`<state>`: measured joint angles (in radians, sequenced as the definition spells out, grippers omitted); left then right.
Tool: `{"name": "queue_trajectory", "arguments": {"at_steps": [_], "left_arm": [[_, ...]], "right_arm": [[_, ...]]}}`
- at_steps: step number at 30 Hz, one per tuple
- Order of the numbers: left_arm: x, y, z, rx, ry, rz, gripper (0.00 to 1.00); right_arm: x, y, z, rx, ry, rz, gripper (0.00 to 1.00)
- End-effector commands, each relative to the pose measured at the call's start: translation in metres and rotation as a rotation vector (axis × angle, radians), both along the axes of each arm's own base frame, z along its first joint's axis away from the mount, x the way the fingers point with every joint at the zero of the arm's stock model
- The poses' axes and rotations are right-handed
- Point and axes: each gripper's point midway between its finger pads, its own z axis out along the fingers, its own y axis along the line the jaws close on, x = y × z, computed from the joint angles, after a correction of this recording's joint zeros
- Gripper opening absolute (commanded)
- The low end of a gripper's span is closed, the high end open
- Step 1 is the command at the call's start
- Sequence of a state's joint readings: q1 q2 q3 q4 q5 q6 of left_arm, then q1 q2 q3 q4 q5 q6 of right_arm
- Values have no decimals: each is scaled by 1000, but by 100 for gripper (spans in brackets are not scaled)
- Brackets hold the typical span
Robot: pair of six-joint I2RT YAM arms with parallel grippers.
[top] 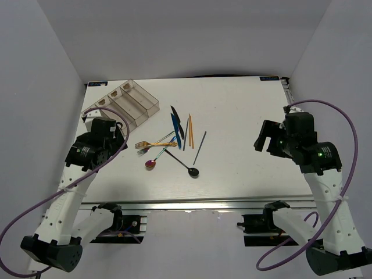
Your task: Sort the eating utensils into containers
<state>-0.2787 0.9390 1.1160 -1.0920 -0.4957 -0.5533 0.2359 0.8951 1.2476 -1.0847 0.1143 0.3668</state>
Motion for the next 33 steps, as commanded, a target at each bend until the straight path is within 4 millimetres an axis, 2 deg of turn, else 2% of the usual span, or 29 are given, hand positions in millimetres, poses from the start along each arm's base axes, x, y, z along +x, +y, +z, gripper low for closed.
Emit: {"name": "queue_trajectory", "arguments": {"at_steps": [1,4,8,11,14,15,16,17,18,19,20,21,22,23,26,29,30,31,33], "left_arm": [[0,10,10,49,-21,30,98],[-3,14,6,62,-6,58,98],[-8,19,-11,91,54,79,98],[-9,15,-13,74,49,63,98],[-9,15,-15,70,50,59,98],[-9,13,-19,65,58,55,98],[-9,12,-22,59,66,50,98],[-9,10,-24,55,69,46,98],[-9,9,-25,46,72,44,98],[-9,8,-28,43,78,42,98],[-9,8,-27,44,76,32,98],[-8,6,-27,39,66,20,98],[-8,6,-24,39,57,17,98],[-9,6,-22,39,55,16,98],[-10,5,-23,33,56,7,98],[-10,2,-26,20,55,-5,98],[-9,2,-26,21,52,-9,98],[-9,2,-25,20,51,-9,98],[-8,3,-23,27,49,-5,98]], "right_arm": [[0,-4,14,1,-40,-22,89],[2,6,10,34,-26,15,89],[14,41,14,208,-66,98,90],[23,53,-2,249,-14,98,89],[43,74,-20,236,19,69,89],[49,94,-21,247,21,72,89],[54,104,-27,228,45,64,89],[71,107,-55,123,109,-1,89],[71,124,-50,98,135,-23,89],[76,130,-58,59,159,-55,89],[88,135,-84,-14,205,-96,89],[91,145,-92,-39,210,-95,89],[101,157,-92,-23,191,-111,89],[107,166,-112,-49,227,-107,88],[127,192,-130,-70,249,-96,79],[143,208,-144,-92,264,-84,74],[146,210,-138,-83,252,-84,74],[148,211,-153,-113,281,-84,72],[149,212,-171,-144,314,-90,67]]}}
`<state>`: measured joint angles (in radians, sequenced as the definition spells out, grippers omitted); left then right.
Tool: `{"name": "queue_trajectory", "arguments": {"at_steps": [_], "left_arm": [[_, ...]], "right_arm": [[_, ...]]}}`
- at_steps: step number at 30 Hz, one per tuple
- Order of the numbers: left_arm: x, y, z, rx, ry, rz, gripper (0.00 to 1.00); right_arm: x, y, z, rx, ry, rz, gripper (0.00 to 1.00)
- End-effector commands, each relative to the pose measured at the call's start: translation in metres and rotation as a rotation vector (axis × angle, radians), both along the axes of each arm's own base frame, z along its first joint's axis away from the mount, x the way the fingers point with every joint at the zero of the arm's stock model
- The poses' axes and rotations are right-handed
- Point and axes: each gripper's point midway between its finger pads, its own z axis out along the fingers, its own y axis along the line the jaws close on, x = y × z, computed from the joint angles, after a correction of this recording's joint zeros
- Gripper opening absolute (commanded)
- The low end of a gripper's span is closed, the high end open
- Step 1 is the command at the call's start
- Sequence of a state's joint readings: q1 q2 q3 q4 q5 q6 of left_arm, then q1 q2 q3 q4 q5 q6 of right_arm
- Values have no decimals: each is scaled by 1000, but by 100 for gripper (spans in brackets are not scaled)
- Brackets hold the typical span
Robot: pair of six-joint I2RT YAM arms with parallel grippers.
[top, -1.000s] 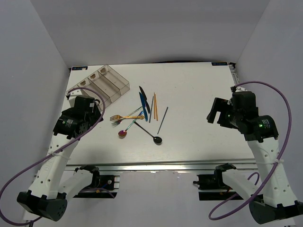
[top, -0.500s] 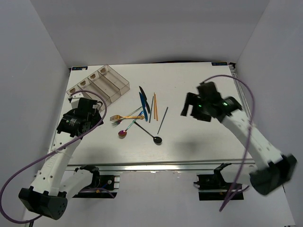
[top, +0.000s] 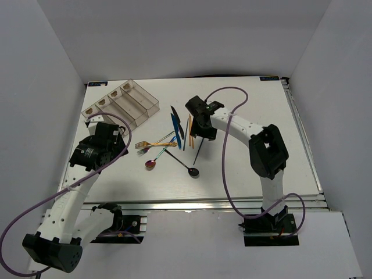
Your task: Sort the eating utensils into containers
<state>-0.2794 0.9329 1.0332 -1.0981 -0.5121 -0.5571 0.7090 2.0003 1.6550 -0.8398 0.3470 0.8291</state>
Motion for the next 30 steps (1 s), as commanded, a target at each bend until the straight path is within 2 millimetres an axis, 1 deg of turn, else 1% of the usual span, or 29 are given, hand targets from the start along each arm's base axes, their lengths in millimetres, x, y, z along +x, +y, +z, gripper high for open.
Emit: {"name": "queue_trajectory", "arguments": {"at_steps": [1,2,3,5,6,7,9,11,12,13,16,18,19,21,22,23,25,26,27,29,30], "left_arm": [[3,-3,4,-5,-23,-18,98],[3,-4,4,-9,-23,-23,98],[2,-4,4,-13,-28,-28,98],[1,-6,5,-20,-30,-36,98],[1,-7,5,-22,-31,-42,98],[1,-7,6,-22,-34,-44,98],[1,-9,6,-22,-34,-51,98],[2,-9,5,-20,-27,-51,98],[2,-10,4,-20,-21,-55,98],[3,-10,5,-21,-20,-56,98],[6,-15,2,-37,1,-70,98],[13,-23,5,-66,-8,-89,98],[16,-28,5,-86,-10,-98,98],[24,-33,11,-109,-33,-102,98],[26,-37,12,-126,-34,-112,98],[29,-39,17,-138,-47,-110,98],[32,-44,20,-154,-48,-119,98],[33,-44,22,-160,-51,-117,98],[34,-45,26,-164,-59,-117,98],[33,-45,30,-170,-67,-115,98],[33,-45,33,-169,-73,-114,98]], "right_arm": [[11,-1,-2,-35,-22,-41,64],[11,-1,-13,-45,-9,-41,60],[7,-5,-23,-59,15,-44,58],[1,-5,-38,-53,49,-42,55],[-4,-7,-50,-55,69,-43,52],[-7,-7,-56,-54,82,-37,49],[-12,-7,-69,-48,108,-32,46],[-20,-10,-82,-60,142,-26,39],[-23,-12,-85,-66,152,-24,33],[-27,-15,-90,-73,164,-24,20],[-30,-17,-88,-49,155,-20,3],[-28,-20,-83,-37,141,-26,3],[-26,-19,-73,-18,121,-28,12],[-21,-11,-62,39,98,-11,31],[-19,-6,-51,66,80,-2,52],[-12,5,-39,104,52,16,54],[-4,17,-21,145,15,41,54],[-1,21,-16,157,9,46,54],[7,28,-2,174,-15,54,54],[10,33,-3,168,-2,57,53],[13,37,3,169,2,59,52]]}}
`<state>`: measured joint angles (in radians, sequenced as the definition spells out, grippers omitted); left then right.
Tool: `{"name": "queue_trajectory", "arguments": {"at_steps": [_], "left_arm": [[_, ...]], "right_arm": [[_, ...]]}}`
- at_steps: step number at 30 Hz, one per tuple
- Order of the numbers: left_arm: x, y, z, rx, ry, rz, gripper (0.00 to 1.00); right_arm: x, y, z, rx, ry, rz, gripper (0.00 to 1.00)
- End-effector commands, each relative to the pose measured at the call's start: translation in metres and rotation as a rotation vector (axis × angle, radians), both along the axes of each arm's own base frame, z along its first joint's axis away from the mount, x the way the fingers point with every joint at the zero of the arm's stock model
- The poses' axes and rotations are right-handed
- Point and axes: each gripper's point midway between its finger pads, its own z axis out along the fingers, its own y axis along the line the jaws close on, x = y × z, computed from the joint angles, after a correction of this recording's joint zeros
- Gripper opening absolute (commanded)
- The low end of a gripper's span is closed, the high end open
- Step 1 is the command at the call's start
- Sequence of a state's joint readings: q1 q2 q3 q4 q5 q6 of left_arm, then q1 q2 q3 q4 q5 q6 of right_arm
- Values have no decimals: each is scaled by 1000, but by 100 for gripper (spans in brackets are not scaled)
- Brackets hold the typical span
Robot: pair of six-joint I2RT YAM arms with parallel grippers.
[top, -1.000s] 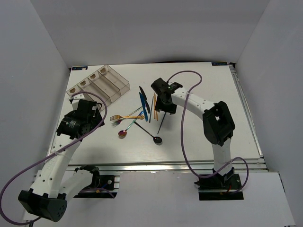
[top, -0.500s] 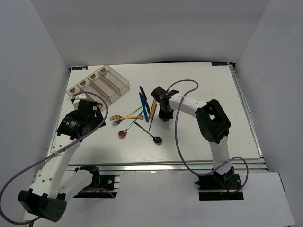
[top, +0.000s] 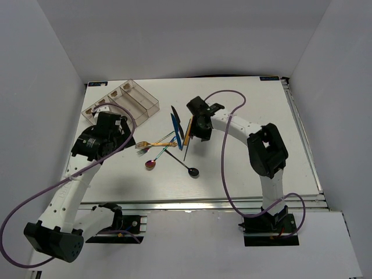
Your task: Sort the eating utensils into containers
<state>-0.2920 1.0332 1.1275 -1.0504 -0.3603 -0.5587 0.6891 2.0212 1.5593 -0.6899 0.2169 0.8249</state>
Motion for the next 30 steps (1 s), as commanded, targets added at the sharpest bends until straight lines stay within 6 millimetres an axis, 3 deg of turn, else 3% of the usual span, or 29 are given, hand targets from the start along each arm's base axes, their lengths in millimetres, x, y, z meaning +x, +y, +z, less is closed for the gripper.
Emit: {"name": "queue_trajectory", "arguments": {"at_steps": [1,3,7,13,20,30], "left_arm": [[5,-7,23,-44,-68,-7,98],[1,-5,23,-41,-63,-4,98],[-5,-1,25,-30,-63,3,98],[-14,9,24,8,-54,17,98],[-20,9,17,9,-37,8,98],[-23,9,14,10,-33,1,98]], "right_arm": [[15,22,24,38,-31,27,52],[15,31,28,23,-31,40,52],[10,36,15,-46,0,19,47],[-7,44,11,-95,3,28,40],[-20,47,-15,-109,40,33,37],[-24,23,-49,-172,95,24,34]]}}
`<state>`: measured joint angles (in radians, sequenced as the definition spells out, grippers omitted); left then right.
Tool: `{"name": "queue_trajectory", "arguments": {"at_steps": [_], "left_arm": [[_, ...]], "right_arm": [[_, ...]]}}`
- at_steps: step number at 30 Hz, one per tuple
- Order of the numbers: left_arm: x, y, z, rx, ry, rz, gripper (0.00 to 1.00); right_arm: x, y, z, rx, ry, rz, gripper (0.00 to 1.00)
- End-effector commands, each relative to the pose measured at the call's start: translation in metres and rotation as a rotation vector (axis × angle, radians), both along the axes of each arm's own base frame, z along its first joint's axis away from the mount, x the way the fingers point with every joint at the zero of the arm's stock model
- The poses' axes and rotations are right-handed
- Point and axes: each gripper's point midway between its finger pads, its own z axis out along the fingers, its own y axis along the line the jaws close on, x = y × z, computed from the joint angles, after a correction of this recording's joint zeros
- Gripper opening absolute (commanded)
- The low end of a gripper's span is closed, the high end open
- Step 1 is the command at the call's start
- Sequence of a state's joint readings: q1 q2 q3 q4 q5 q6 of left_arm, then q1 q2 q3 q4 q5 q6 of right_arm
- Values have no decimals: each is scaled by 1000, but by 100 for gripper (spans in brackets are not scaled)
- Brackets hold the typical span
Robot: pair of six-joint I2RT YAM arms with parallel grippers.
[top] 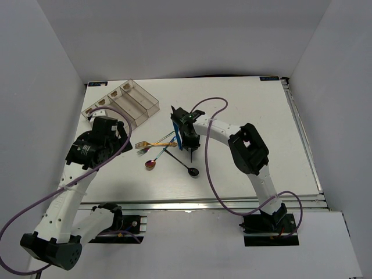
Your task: Sort the eating utensils into containers
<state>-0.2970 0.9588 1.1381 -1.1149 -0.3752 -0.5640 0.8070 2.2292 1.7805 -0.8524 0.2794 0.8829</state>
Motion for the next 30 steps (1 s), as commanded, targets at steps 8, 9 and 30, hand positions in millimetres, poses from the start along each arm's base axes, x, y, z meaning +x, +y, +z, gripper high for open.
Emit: {"name": "queue_trajectory", "arguments": {"at_steps": [8,9,30], "left_arm": [[-5,0,2,4,-5,-11,98],[-5,0,1,1,-2,-12,98],[32,-68,28,-299,-157,-189,98]], "right_arm": [[-3,-50,-40,-21,52,-1,26],[-3,-52,-43,-25,58,12,24],[20,-49,45,47,-100,300,0]]}}
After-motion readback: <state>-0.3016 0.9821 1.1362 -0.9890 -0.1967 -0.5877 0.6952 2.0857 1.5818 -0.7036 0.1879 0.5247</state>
